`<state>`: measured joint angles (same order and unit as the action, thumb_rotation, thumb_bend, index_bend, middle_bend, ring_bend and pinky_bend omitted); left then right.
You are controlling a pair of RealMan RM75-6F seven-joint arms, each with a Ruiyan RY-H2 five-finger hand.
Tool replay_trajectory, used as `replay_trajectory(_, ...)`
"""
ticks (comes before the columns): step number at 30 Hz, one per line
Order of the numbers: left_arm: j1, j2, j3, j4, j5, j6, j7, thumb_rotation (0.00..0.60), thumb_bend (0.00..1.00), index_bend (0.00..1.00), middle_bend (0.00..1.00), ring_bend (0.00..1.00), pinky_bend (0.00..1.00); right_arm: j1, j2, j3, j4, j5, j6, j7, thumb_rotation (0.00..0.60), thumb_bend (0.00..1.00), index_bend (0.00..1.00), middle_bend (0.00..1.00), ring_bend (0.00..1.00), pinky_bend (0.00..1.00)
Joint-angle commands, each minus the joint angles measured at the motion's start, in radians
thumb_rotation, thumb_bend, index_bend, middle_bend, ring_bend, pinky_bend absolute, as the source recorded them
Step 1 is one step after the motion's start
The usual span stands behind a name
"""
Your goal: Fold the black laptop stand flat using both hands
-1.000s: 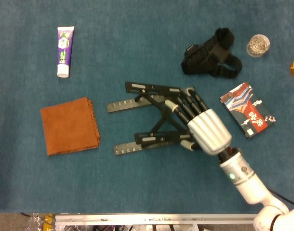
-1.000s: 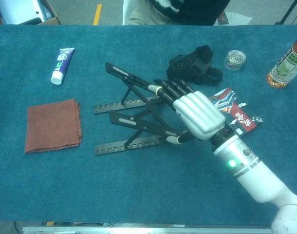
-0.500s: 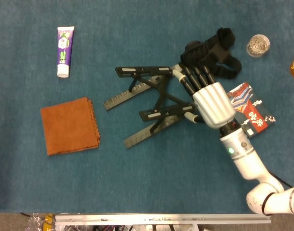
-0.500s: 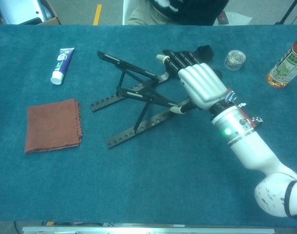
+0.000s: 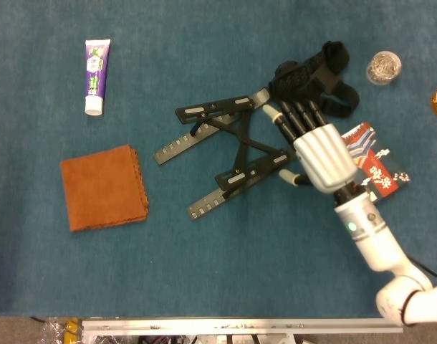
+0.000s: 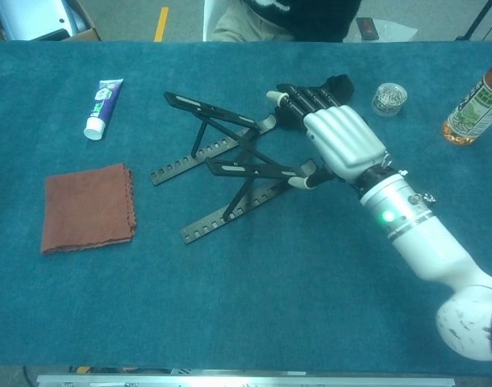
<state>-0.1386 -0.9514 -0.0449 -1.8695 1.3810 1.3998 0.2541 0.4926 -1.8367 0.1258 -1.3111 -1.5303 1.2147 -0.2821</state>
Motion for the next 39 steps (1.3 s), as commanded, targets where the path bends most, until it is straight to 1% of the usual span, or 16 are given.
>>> replay_trajectory(1,-0.001,0.002,0.0,-0.004,0.003,0.001,0.004,0.6,0.28,0.0,0.0,0.0,0.0,-0.02,0.093,-0.022,-0.174,-0.005,0.008,0.021,0.6,0.0,0.0,0.0,0.0,0.01)
replay_trajectory(7,-0.003,0.008,-0.002,-0.022,0.011,0.006,0.016,0.6,0.28,0.0,0.0,0.0,0.0,0.002,0.103,-0.003,-0.309,-0.013,0.006,-0.011,0.6,0.0,0.0,0.0,0.0,0.01)
replay_trajectory(10,-0.001,0.013,-0.001,-0.024,0.013,0.01,0.016,0.6,0.28,0.0,0.0,0.0,0.0,0.018,0.091,0.005,-0.335,-0.002,-0.015,-0.037,0.6,0.0,0.0,0.0,0.0,0.01)
replay_trajectory(16,0.004,0.02,0.003,-0.023,0.011,0.012,0.01,0.6,0.28,0.0,0.0,0.0,0.0,0.049,0.048,0.017,-0.319,0.032,-0.055,-0.084,0.6,0.0,0.0,0.0,0.0,0.01)
replay_trajectory(22,0.006,0.023,0.003,-0.014,0.005,0.011,-0.001,0.6,0.28,0.0,0.0,0.0,0.0,0.074,-0.01,0.023,-0.249,0.016,-0.047,-0.104,0.6,0.01,0.0,0.0,0.0,0.01)
replay_trajectory(26,0.005,0.026,0.004,-0.009,0.007,0.004,-0.012,0.6,0.28,0.0,0.0,0.0,0.0,0.089,-0.04,0.038,-0.206,0.015,-0.043,-0.102,0.6,0.14,0.0,0.0,0.0,0.01)
replay_trajectory(32,0.008,0.028,0.008,-0.004,0.016,0.006,-0.033,0.6,0.28,0.0,0.0,0.0,0.0,0.098,-0.061,0.055,-0.156,0.023,-0.027,-0.098,0.6,0.27,0.0,0.0,0.0,0.01)
replay_trajectory(35,0.008,0.031,0.008,-0.003,0.02,0.006,-0.03,0.6,0.28,0.0,0.0,0.0,0.0,0.091,-0.057,0.059,-0.144,0.019,0.0,-0.098,0.6,0.3,0.0,0.0,0.0,0.01)
replay_trajectory(39,0.008,0.032,0.009,-0.004,0.027,0.008,-0.031,0.6,0.28,0.0,0.0,0.0,0.0,0.075,-0.039,0.059,-0.148,0.025,0.027,-0.098,0.6,0.31,0.0,0.0,0.0,0.01)
